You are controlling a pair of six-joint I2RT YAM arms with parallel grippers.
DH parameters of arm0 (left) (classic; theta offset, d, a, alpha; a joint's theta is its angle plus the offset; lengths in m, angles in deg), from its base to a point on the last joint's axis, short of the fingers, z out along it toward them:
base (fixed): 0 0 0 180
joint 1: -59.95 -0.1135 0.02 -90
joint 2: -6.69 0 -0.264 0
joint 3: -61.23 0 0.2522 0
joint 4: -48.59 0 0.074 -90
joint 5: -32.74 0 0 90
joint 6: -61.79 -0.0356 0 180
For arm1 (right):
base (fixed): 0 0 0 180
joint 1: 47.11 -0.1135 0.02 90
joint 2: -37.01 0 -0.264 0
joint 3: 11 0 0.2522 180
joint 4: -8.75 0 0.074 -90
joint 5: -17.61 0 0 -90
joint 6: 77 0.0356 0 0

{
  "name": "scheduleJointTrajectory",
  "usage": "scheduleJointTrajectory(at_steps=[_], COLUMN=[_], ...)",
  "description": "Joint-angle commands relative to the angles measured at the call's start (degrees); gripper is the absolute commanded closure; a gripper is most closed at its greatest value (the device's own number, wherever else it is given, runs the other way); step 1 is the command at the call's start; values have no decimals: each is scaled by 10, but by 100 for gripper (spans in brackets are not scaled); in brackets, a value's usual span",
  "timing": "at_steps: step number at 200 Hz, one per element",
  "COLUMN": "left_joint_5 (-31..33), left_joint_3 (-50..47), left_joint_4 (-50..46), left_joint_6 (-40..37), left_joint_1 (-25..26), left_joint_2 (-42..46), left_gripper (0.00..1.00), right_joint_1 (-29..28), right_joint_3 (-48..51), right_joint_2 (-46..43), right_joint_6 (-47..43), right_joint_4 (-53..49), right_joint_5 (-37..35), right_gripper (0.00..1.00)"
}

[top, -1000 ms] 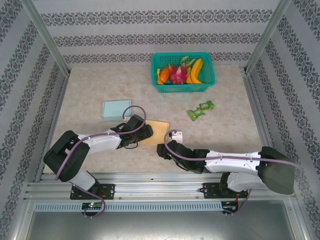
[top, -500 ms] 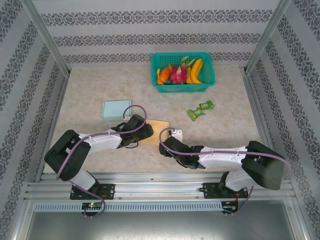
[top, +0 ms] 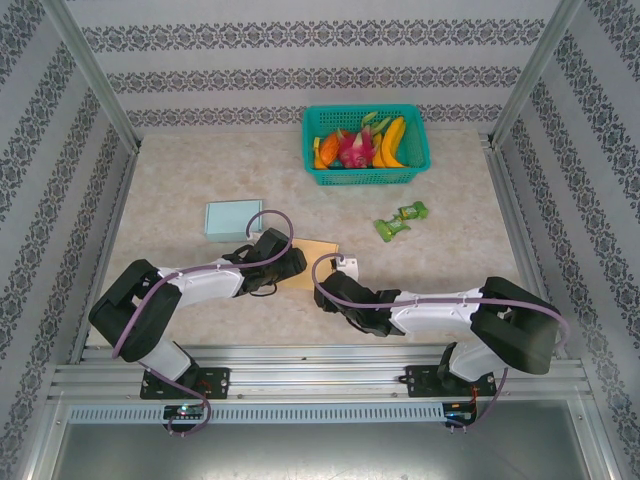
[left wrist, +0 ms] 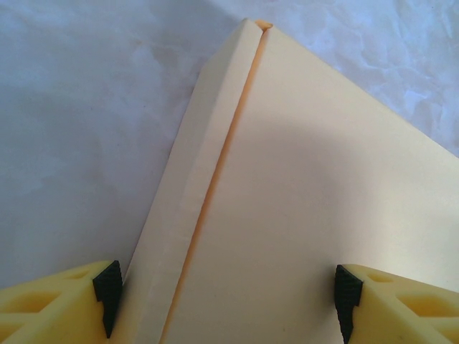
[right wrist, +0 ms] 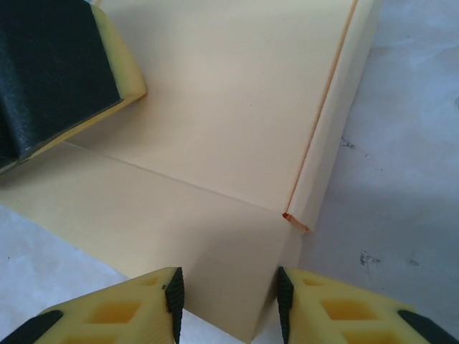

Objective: Fold the paper box

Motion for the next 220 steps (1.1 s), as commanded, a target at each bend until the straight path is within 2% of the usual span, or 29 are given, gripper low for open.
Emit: scheduleJointTrajectory(at_steps=[1, 42, 67, 176, 220], left_joint_5=[31, 29, 29, 31, 32], left_joint_3=[-36, -37, -36, -36, -34], left_joint_4=[-122, -122, -122, -128, -128], left_joint_6=[-9, -10, -11, -12, -15], left_joint_1=[-1, -1, -1, -1, -1], left_joint_2=[-51, -50, -50, -46, -50], left_gripper=[23, 23, 23, 23, 23], right_joint_1=[2, 2, 0, -29, -29], right_joint_3=[11, 20, 24, 36, 60], right_joint_2=[12, 21, 23, 37, 53], right_joint_6=[3, -13, -30, -85, -126], right_joint_4=[34, 41, 47, 55, 106], right_joint_5=[9, -1, -9, -81, -90], right_gripper=[61, 62, 67, 68, 69])
